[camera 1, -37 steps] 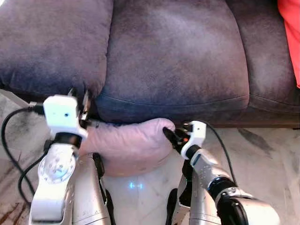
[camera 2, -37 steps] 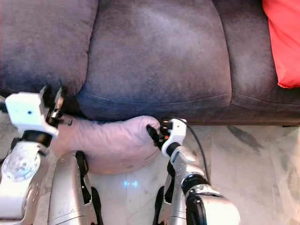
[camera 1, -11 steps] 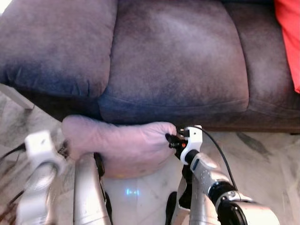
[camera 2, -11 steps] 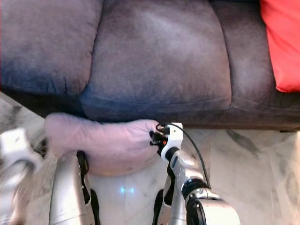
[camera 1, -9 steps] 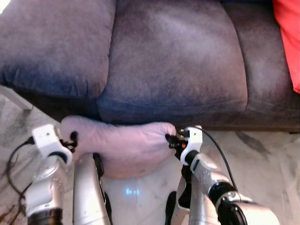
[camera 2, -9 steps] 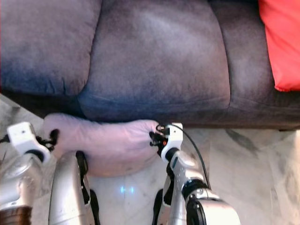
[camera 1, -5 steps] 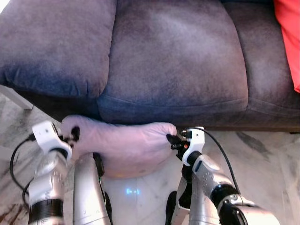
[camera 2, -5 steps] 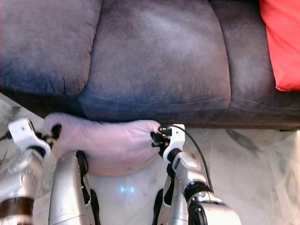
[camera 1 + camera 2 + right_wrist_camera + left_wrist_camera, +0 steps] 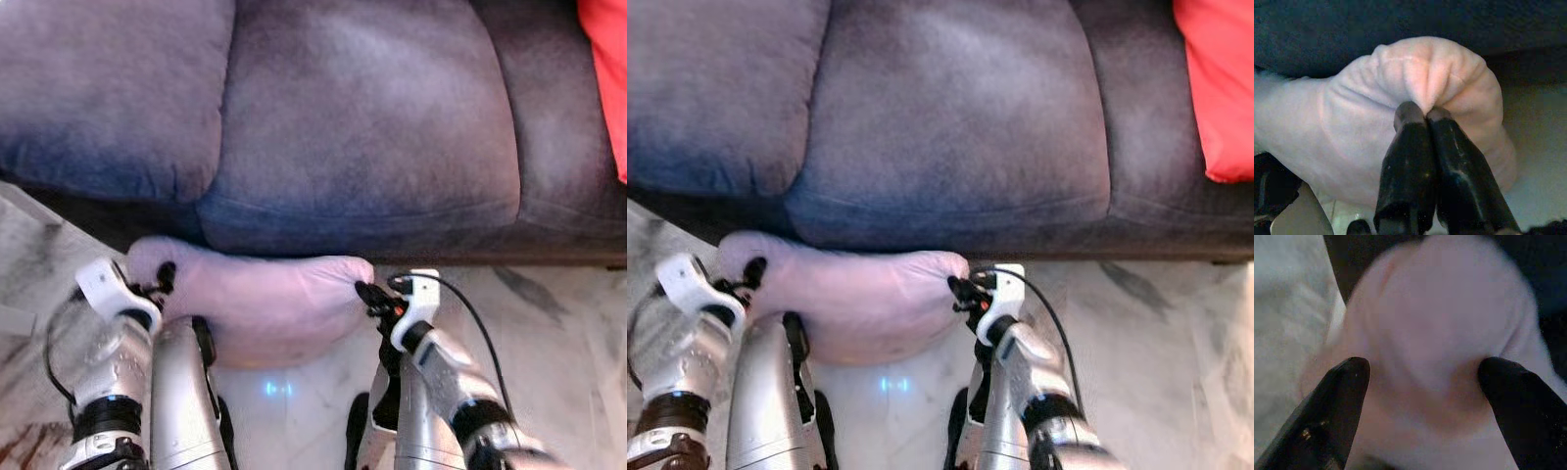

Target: Move the pillow to the sofa from floor

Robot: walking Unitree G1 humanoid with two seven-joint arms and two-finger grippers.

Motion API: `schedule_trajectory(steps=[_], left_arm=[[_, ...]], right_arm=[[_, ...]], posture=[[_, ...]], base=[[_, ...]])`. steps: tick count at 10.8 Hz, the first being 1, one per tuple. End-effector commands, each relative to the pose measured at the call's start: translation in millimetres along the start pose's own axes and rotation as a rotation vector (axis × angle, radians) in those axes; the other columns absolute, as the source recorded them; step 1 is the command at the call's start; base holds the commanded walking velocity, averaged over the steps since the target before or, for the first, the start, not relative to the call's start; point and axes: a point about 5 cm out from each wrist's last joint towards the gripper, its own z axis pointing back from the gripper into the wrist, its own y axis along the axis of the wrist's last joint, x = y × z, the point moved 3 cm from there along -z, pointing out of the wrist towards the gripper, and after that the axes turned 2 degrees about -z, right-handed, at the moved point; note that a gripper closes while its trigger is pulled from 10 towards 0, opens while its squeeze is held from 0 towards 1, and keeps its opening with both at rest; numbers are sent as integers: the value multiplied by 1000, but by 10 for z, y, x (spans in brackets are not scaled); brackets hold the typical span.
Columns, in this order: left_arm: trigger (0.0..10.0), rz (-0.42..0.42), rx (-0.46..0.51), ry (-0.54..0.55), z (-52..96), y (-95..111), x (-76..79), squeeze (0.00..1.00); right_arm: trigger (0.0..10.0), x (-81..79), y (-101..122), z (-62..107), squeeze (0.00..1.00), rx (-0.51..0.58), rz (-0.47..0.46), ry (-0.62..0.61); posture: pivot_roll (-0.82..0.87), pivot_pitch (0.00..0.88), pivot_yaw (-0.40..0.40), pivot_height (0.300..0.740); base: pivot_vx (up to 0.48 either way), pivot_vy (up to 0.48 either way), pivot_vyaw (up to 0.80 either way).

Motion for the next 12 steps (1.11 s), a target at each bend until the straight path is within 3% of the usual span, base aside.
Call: schedule_trajectory(steps=[1, 4, 5, 12], left_arm=[[10000, 28, -42, 1, 23, -150, -26, 0], [10000, 38, -71, -55, -1, -286, 118, 0], [0, 32, -56, -61, -43, -252, 175, 0], [0, 8, -17, -75, -56, -228, 183, 0]], right_arm=[[10000, 154, -43, 143, 0, -5, -16, -51], [10000, 164, -12, 213, 0, 5, -5, -43], [10000, 164, -16, 219, 0, 1, -5, -45], [10000, 99, -37, 235, 0, -21, -1, -38]], posture=[[4, 490, -131, 476], [-30, 505, -138, 476], [-30, 510, -140, 476], [-19, 491, -142, 476]], base=[[0, 0, 0], [0, 0, 0], [0, 0, 0], [0, 0, 0]])
